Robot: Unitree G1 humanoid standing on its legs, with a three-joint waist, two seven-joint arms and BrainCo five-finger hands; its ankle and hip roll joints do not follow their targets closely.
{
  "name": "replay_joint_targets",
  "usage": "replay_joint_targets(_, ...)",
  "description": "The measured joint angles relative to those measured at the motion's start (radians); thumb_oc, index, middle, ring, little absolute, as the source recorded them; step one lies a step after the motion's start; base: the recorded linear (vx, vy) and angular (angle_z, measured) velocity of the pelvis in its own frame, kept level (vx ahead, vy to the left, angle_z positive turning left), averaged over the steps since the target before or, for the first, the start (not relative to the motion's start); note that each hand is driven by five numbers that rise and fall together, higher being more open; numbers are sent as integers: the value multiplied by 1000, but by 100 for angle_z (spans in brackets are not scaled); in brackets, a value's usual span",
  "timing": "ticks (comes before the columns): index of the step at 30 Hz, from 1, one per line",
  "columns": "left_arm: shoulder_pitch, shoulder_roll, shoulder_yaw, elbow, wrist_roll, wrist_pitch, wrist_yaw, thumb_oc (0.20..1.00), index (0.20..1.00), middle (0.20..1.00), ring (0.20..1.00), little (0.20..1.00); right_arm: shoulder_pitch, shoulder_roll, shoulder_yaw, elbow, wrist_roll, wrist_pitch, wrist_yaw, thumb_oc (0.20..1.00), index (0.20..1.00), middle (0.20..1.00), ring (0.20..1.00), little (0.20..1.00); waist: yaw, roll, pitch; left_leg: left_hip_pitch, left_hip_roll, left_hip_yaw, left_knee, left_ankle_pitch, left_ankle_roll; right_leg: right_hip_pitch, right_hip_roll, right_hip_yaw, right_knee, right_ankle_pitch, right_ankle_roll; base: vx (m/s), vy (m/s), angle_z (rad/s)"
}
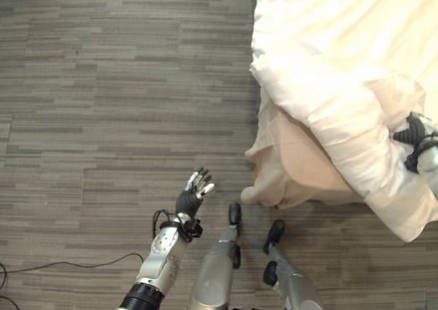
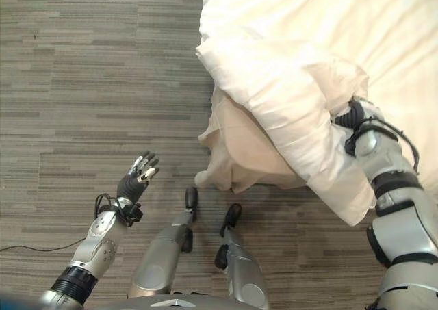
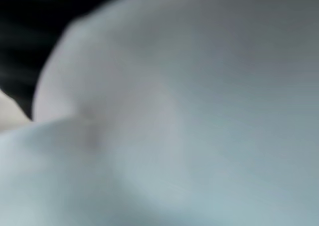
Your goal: Making the bed.
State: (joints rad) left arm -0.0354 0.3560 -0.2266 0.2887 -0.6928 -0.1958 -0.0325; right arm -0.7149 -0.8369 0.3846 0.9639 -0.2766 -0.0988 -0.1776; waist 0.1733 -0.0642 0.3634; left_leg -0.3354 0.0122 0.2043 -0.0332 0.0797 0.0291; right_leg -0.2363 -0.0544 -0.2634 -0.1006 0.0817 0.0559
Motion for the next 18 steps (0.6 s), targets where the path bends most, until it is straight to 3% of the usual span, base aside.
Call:
replay_joint_targets(1,1,-1,8,-1,1,-2,10,1000,1000,1000,1000,1000,63,33,-90,-43,1,-4,-13,200,200,200,200,200,-10,-3,-1,6,-1,-1,-1,-1,-2,3,-1,-1,0,-4,5,45,42,6)
replay_joint_targets(2,18,-2,31,10,3,-6,34,1000,1000,1000,1000,1000,184,131,-188,-102,5,-26,-62,200,200,200,200,200,-26,-26,-16,18,-3,-1,-2,-3,-5,16,-2,2,-1,-12,7,75,67,5)
replay_joint_targets(3,24,1,48,13,3,-6,45,1000,1000,1000,1000,1000,235,165,-225,-134,3,-46,-77,200,200,200,200,200,-39,-34,-21,29,-4,1,-7,-5,-7,23,-4,4,-2,-15,6,82,71,-3)
replay_joint_targets(7,40,-4,30,23,24,-6,66,1000,1000,1000,1000,1000,350,266,-271,-138,1,-100,-86,200,200,200,200,200,-92,-53,-57,94,-14,1,-40,-7,-10,73,-12,35,-1,-27,17,65,57,1)
replay_joint_targets(9,37,-2,-4,22,43,-6,67,1000,1000,1000,1000,1000,384,301,-280,-120,0,-105,-86,200,200,200,200,200,-94,-58,-88,113,-19,-1,-54,-6,-9,89,-16,54,-2,-33,26,46,67,3)
replay_joint_targets(14,23,1,-42,48,52,-12,72,1000,1000,1000,1000,1000,380,315,-281,-94,13,-83,-90,200,200,200,200,200,-93,-59,-111,142,-29,-1,-57,-10,-7,118,-27,94,-2,-43,34,44,80,1)
replay_joint_targets(18,30,-2,-51,79,52,-14,92,1000,1000,1000,1000,1000,390,294,-210,-223,7,-10,-102,200,200,200,200,200,-115,-24,-126,147,-35,6,-58,-15,-7,121,-32,107,-3,-42,33,-10,74,-10)
